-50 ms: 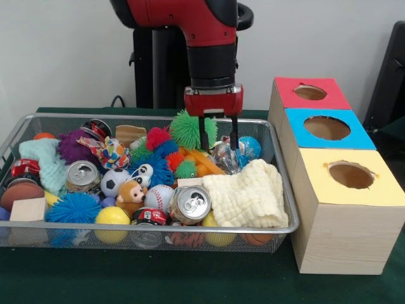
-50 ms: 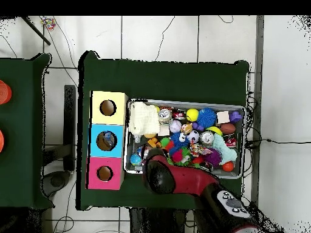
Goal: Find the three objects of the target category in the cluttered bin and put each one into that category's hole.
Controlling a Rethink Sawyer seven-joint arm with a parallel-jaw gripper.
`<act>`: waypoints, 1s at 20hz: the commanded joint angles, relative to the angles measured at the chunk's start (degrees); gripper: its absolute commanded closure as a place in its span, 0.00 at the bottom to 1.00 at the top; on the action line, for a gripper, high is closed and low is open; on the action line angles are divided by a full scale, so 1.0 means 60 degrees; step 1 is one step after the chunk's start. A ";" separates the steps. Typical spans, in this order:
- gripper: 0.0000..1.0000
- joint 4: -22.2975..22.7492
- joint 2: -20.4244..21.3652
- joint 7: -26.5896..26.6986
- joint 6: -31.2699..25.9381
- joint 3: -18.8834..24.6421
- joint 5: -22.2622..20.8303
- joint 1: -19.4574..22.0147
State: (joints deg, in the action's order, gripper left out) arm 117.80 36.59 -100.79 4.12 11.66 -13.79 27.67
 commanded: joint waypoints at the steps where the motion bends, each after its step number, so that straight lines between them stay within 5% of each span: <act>1: 0.00 0.0028 0.1288 -0.0796 -0.1743 0.1154 0.0260 0.0400; 5: 0.00 0.0161 0.1593 -0.0743 -0.2071 0.1406 0.0237 0.0616; 9: 0.00 0.0063 0.0906 -0.1329 -0.1406 0.1000 0.0293 0.0206; 13: 0.00 0.0140 0.0579 -0.2834 -0.0261 -0.0402 0.1387 -0.0992; 20: 0.00 0.0222 0.0420 -0.3228 -0.0288 -0.0975 0.2748 -0.1394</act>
State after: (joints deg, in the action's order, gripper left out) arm 118.27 41.24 -102.18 -0.42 8.88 -4.41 19.83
